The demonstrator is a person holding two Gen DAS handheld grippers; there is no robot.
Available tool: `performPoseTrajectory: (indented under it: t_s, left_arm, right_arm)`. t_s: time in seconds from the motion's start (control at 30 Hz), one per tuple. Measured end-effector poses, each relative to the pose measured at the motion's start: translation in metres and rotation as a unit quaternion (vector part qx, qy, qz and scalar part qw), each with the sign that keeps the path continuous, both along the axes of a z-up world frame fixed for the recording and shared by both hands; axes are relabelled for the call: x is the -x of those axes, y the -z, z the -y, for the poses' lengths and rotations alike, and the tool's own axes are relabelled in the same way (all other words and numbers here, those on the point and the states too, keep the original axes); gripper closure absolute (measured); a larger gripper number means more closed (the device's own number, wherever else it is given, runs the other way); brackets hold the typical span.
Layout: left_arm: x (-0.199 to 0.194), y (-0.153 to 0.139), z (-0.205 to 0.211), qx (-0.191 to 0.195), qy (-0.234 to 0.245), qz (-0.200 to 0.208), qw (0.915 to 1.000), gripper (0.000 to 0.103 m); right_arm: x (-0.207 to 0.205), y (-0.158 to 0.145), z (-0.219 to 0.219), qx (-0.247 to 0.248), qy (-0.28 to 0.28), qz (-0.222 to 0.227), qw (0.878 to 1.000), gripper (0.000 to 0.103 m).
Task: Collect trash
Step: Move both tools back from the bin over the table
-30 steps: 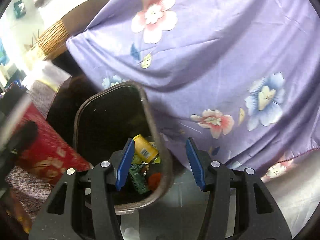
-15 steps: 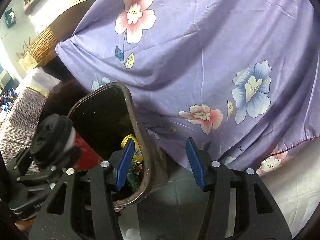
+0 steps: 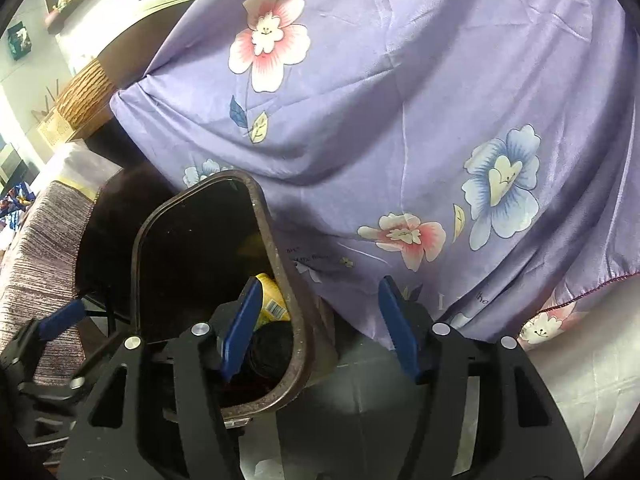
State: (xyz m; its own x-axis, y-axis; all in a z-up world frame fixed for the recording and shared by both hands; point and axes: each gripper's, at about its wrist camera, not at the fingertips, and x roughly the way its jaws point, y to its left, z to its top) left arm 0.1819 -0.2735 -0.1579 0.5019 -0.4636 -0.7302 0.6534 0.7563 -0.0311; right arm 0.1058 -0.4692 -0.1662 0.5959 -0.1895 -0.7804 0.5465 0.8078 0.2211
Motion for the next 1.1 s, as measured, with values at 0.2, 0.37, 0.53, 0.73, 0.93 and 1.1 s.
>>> performPoseTrajectory:
  t_s: [0.2,0.37,0.53,0.73,0.93,1.1]
  left_arm:
    - [0.014,-0.036,-0.034,0.025,-0.028,0.025,0.9990,0.005]
    - [0.032,-0.074,-0.067,0.057,-0.039,0.064,0.9956,0.005]
    - [0.042,-0.095,-0.094,0.052,-0.062,0.098,0.9919,0.005]
    - [0.049,-0.118,-0.142,0.054,-0.102,0.117,0.9863,0.005]
    - [0.045,-0.127,-0.190,0.030,-0.148,0.131,0.9797,0.005]
    - [0.029,-0.125,-0.235,0.007,-0.191,0.115,0.9747,0.005]
  right_arm:
    - [-0.009,-0.009,-0.017,0.001,-0.024,0.009,1.000,0.042]
    - [-0.022,-0.022,-0.044,0.004,-0.060,0.021,0.998,0.042]
    - [-0.034,-0.042,-0.079,0.013,-0.107,0.040,0.993,0.039]
    - [-0.046,-0.069,-0.126,0.022,-0.172,0.069,0.982,0.037]
    - [-0.062,-0.097,-0.181,0.032,-0.248,0.095,0.963,0.033]
    - [-0.072,-0.110,-0.226,0.036,-0.307,0.105,0.945,0.033]
